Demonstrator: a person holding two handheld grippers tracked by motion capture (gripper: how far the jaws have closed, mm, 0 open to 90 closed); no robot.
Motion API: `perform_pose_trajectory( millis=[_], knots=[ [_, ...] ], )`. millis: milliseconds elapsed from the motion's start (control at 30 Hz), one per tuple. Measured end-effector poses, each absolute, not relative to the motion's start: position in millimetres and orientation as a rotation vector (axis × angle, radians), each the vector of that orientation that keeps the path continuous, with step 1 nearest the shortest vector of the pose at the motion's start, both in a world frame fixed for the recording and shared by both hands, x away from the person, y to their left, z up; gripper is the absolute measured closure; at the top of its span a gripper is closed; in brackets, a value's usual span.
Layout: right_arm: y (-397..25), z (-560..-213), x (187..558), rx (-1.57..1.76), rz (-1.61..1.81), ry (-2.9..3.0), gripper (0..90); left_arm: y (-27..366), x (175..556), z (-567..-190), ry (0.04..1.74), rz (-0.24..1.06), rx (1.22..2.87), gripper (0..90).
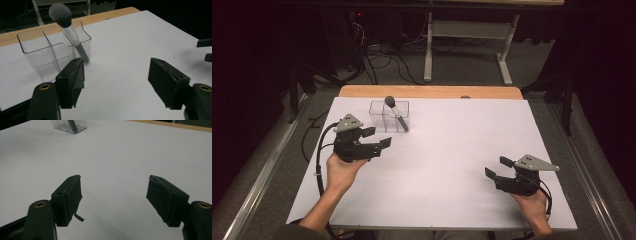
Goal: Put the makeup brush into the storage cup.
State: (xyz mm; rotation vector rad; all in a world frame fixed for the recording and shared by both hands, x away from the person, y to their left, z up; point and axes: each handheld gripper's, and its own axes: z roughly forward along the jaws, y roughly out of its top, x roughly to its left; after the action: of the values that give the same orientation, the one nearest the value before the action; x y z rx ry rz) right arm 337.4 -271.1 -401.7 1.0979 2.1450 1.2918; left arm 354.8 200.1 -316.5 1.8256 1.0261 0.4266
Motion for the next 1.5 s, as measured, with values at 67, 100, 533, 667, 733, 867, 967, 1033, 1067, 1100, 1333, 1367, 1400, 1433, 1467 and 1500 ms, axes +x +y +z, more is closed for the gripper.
perform_pose_trajectory(
  millis=[67, 100, 533, 667, 733, 867, 967, 1033, 1067, 1100, 1333, 1367, 1400, 1433, 1467, 1500],
  knots=[
    [-271, -401, 337, 1.102, 1.295, 2.142, 29.7, 200, 354, -318, 1.028, 0.426, 1.83, 29.5],
    [-271, -401, 337, 1.101, 1.295, 2.142, 29.7, 200, 354, -318, 1.025, 0.425, 1.831, 29.5],
    [-271, -401, 337, 1.093, 1.292, 2.147, 29.7, 198, 347, -327, 1.018, 0.399, 1.843, 29.2],
    [-271, -402, 337, 1.093, 1.291, 2.149, 29.7, 198, 344, -329, 1.015, 0.402, 1.843, 29.1],
    [-271, -402, 337, 1.097, 1.292, 2.149, 29.7, 198, 342, -330, 1.008, 0.408, 1.827, 29.7],
    [-271, -402, 337, 1.092, 1.289, 2.15, 29.8, 197, 340, -333, 1.004, 0.402, 1.831, 29.6],
    [-270, -402, 337, 1.09, 1.292, 2.148, 29.8, 197, 339, -334, 1.002, 0.4, 1.829, 29.7],
    [-271, -402, 337, 1.092, 1.29, 2.15, 29.8, 196, 339, -336, 1.005, 0.395, 1.83, 29.7],
    [-271, -402, 337, 1.094, 1.29, 2.149, 29.8, 196, 339, -336, 1.006, 0.393, 1.835, 29.7],
    [-271, -402, 337, 1.095, 1.291, 2.148, 29.8, 196, 339, -337, 1.007, 0.389, 1.833, 29.7],
    [-270, -402, 337, 1.09, 1.29, 2.15, 29.9, 195, 338, -344, 1.012, 0.378, 1.847, 29.9],
    [-271, -402, 337, 1.093, 1.288, 2.151, 29.8, 195, 338, -344, 1.014, 0.377, 1.849, 30.1],
    [-271, -402, 337, 1.093, 1.288, 2.15, 29.9, 195, 339, -345, 1.015, 0.371, 1.846, 30.1],
    [-271, -402, 337, 1.097, 1.289, 2.149, 29.9, 195, 339, -346, 1.016, 0.369, 1.848, 30.1],
    [-271, -402, 337, 1.092, 1.289, 2.149, 29.8, 195, 339, -347, 1.016, 0.371, 1.851, 30.1],
    [-271, -402, 337, 1.092, 1.289, 2.15, 29.8, 195, 339, -347, 1.016, 0.371, 1.851, 30.1]
  ],
)
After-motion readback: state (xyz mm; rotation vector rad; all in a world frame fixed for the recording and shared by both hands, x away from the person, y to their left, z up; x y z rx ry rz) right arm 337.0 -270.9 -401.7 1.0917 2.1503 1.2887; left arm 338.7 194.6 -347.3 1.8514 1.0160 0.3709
